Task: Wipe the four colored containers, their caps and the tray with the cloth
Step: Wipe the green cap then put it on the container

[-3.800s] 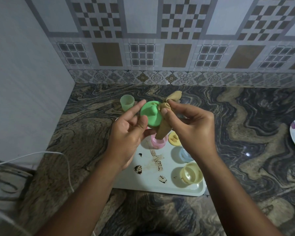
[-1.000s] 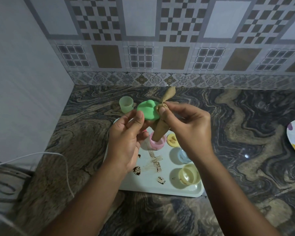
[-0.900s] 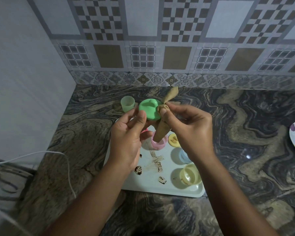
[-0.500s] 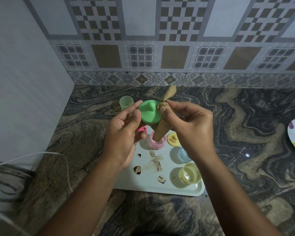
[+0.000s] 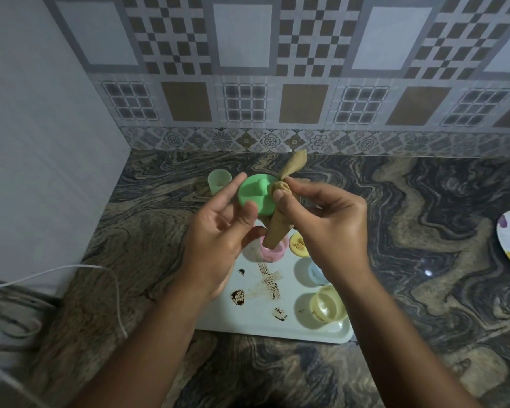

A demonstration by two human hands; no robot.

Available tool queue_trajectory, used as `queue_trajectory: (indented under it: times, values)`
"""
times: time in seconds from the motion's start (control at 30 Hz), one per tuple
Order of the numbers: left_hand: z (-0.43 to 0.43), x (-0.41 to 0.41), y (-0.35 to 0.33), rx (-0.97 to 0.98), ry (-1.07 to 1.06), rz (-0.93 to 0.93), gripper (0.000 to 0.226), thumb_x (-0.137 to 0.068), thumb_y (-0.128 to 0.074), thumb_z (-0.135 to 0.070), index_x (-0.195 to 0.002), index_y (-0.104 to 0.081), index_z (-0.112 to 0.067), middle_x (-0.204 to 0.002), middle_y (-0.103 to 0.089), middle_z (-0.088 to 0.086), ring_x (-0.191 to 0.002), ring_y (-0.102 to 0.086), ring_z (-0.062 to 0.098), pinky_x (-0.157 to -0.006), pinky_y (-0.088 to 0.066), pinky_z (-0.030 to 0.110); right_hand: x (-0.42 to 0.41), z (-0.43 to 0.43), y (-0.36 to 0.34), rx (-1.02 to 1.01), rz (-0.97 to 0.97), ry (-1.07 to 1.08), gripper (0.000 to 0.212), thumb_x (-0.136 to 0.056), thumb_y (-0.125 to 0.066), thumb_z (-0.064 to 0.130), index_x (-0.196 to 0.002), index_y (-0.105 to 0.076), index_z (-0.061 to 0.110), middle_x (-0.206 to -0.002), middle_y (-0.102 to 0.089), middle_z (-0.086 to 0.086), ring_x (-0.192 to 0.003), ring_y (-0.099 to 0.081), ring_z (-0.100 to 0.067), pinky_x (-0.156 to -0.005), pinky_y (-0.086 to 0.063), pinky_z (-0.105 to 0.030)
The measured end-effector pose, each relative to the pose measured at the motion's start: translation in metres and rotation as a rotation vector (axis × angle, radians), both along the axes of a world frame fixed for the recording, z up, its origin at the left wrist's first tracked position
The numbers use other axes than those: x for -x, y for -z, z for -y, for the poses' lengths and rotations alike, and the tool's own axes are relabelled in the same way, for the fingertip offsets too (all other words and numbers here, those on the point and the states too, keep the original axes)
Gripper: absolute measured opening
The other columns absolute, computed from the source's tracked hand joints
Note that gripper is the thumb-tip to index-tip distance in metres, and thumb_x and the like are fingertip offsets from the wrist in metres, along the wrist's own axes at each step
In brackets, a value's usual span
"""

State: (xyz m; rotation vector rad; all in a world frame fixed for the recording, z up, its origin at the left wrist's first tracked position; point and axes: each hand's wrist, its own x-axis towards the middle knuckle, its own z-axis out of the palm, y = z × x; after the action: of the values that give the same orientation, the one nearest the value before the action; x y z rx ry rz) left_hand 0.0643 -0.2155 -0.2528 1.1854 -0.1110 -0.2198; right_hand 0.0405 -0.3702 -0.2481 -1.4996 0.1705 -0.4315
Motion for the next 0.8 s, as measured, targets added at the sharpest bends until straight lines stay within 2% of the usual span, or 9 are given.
queue_trajectory:
  times: [0.03,0.13,0.23,0.4,0.5,0.57,0.63,0.7,0.8]
  values:
    - [0.000,0.001,0.000,-0.013,0.011,0.025,0.064,-0.082,-0.064,-0.017,-0.144,-0.047,-0.018,-0.114,-0.074,0.001,-0.095,-0.067,0.014,-0.070,-0.055,0.024,0.001,-0.001,0.000,0.009,0.006,0.002,0.017,-0.084,-0.084,0.007,-0.101,-0.081,0.009,-0.101,-0.081,0.001,-0.097,-0.077,-0.012,-0.084,-0.061,-0.028]
    - [-0.004,-0.001,-0.001,-0.012,0.004,0.008,0.062,-0.080,-0.065,-0.012,-0.140,-0.050,-0.017,-0.096,-0.075,0.000,-0.065,-0.051,0.009,-0.054,-0.046,0.018,0.001,-0.001,-0.001,0.039,0.003,0.017,0.017,-0.083,-0.085,0.009,-0.099,-0.081,0.013,-0.101,-0.081,0.002,-0.098,-0.077,-0.011,-0.087,-0.063,-0.033]
    - [-0.010,-0.007,0.001,0.003,-0.005,-0.033,0.050,-0.081,-0.065,-0.014,-0.130,-0.057,-0.014,-0.088,-0.072,0.005,-0.065,-0.041,0.017,-0.048,-0.040,0.018,0.000,0.000,-0.003,0.035,-0.016,0.021,0.016,-0.084,-0.084,0.010,-0.099,-0.082,0.011,-0.098,-0.081,0.004,-0.096,-0.077,-0.012,-0.088,-0.063,-0.038]
    - [-0.013,-0.007,0.002,-0.084,0.009,0.046,0.055,-0.084,-0.065,-0.017,-0.138,-0.055,-0.017,-0.110,-0.072,0.009,-0.087,-0.063,0.022,-0.071,-0.055,0.029,0.001,-0.002,-0.004,0.066,-0.016,-0.006,0.017,-0.083,-0.085,0.010,-0.099,-0.082,0.010,-0.102,-0.081,0.004,-0.098,-0.077,-0.010,-0.087,-0.063,-0.030]
    - [-0.015,-0.007,-0.001,-0.083,0.076,0.069,0.057,-0.084,-0.064,-0.013,-0.140,-0.054,-0.013,-0.095,-0.068,0.013,-0.062,-0.051,0.012,-0.058,-0.048,0.022,-0.002,0.003,-0.006,0.093,-0.014,0.018,0.015,-0.084,-0.085,0.014,-0.099,-0.082,0.011,-0.099,-0.081,0.007,-0.094,-0.078,-0.010,-0.082,-0.063,-0.028]
    - [-0.015,-0.008,-0.003,-0.058,0.070,0.029,0.051,-0.084,-0.062,-0.014,-0.135,-0.057,-0.009,-0.084,-0.068,0.008,-0.055,-0.047,0.009,-0.052,-0.044,0.020,-0.004,0.006,-0.007,0.101,-0.024,0.015,0.016,-0.085,-0.084,0.015,-0.100,-0.082,0.010,-0.099,-0.081,0.006,-0.091,-0.078,-0.010,-0.081,-0.064,-0.031]
    - [-0.013,-0.008,-0.002,-0.031,-0.015,-0.023,0.045,-0.082,-0.064,-0.019,-0.127,-0.062,-0.011,-0.084,-0.071,0.006,-0.061,-0.056,0.012,-0.055,-0.049,0.022,-0.003,0.005,-0.006,0.110,-0.035,0.008,0.018,-0.085,-0.084,0.015,-0.102,-0.082,0.010,-0.096,-0.081,0.003,-0.090,-0.078,-0.010,-0.083,-0.064,-0.034]
    - [-0.009,-0.006,0.000,-0.068,-0.069,-0.012,0.046,-0.082,-0.065,-0.026,-0.127,-0.064,-0.017,-0.097,-0.074,0.002,-0.080,-0.067,0.015,-0.065,-0.055,0.026,-0.002,0.002,-0.005,0.101,-0.042,-0.004,0.020,-0.086,-0.084,0.016,-0.104,-0.081,0.009,-0.096,-0.081,-0.002,-0.093,-0.078,-0.012,-0.087,-0.064,-0.040]
    - [-0.004,-0.002,0.002,-0.128,0.000,0.080,0.063,-0.082,-0.066,-0.022,-0.142,-0.048,-0.026,-0.122,-0.071,-0.006,-0.109,-0.067,0.014,-0.078,-0.056,0.029,0.001,0.001,-0.002,0.030,-0.031,-0.049,0.028,-0.088,-0.081,0.018,-0.113,-0.078,0.005,-0.100,-0.080,-0.010,-0.100,-0.077,-0.018,-0.093,-0.062,-0.046]
